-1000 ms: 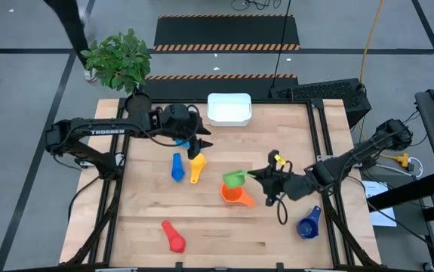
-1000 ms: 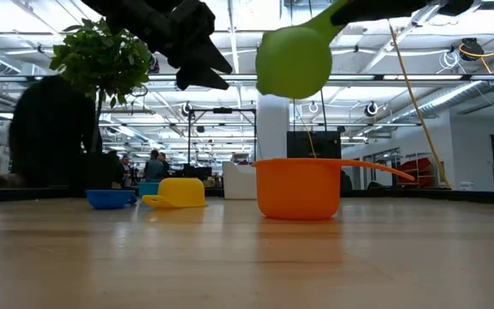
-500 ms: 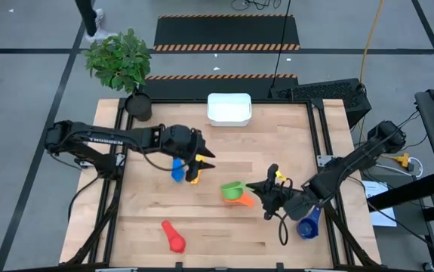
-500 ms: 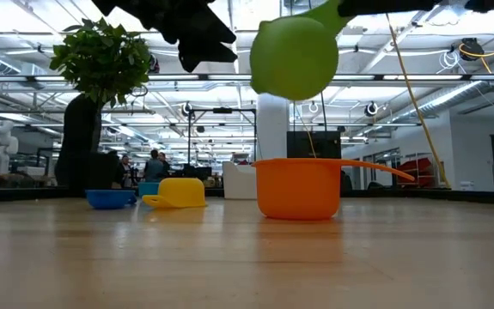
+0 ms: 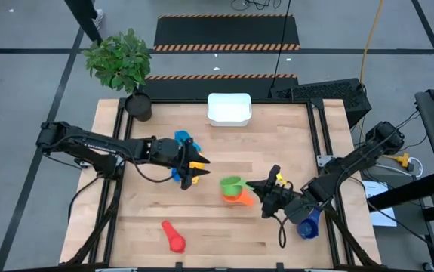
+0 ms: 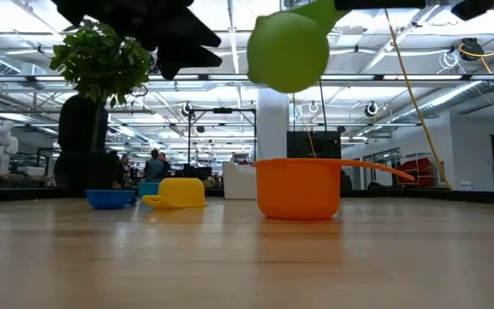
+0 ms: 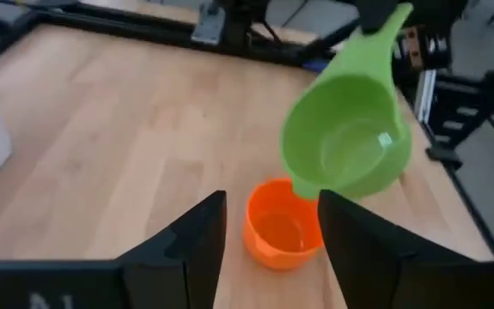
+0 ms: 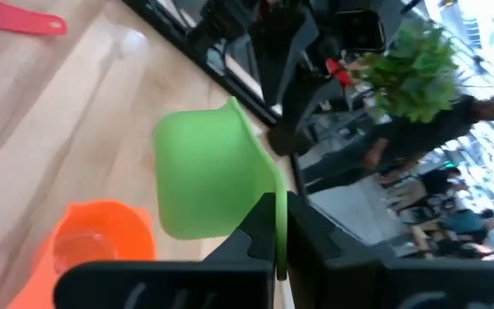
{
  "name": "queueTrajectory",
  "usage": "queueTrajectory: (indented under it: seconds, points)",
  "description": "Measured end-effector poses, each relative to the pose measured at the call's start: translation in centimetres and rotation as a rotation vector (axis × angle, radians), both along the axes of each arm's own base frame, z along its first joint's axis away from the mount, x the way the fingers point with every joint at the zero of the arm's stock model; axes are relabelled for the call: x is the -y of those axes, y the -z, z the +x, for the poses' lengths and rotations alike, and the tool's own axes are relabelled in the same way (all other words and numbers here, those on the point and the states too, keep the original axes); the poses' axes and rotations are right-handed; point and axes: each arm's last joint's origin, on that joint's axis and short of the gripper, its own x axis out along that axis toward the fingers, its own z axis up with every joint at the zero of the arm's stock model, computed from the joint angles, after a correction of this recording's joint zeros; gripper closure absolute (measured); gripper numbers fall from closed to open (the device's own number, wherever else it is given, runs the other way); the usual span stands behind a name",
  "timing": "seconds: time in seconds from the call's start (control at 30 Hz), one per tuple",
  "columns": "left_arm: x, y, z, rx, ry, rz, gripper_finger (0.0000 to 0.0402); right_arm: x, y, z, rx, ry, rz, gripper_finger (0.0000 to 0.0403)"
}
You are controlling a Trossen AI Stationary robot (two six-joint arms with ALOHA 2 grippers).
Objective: Nest measuring cups in basket
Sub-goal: Stack the green measuring cup on top of the orange measuring cup
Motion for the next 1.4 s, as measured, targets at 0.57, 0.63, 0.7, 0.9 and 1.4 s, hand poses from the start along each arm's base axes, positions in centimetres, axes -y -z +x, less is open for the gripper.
queueTrajectory:
  seconds: [0.57,0.63,0.7,0.9,1.4]
  points:
    - [0.6,-0.9,-2.4,0.082,0.001,-0.036,0.0215,-5.4,-1.8,4.1,-0.135,0.056,-0.317,0.0403]
    - [0.8,-1.0,-2.4,0.089,0.015,-0.023,0.0215,-5.2,-1.3,4.2,-0.158,0.065,-0.321,0.0403]
    - [1.1,-0.9,-2.4,0.089,0.033,-0.006,0.0215,-5.0,-0.8,4.1,-0.182,0.073,-0.319,0.0403]
    - [1.8,-1.4,-2.4,0.142,0.068,0.003,0.0215,-5.3,0.6,4.4,-0.208,0.088,-0.322,0.0403]
    - [3.1,0.0,-2.9,0.244,0.171,-0.015,0.0215,-5.7,2.2,5.0,-0.244,0.081,-0.360,0.0403]
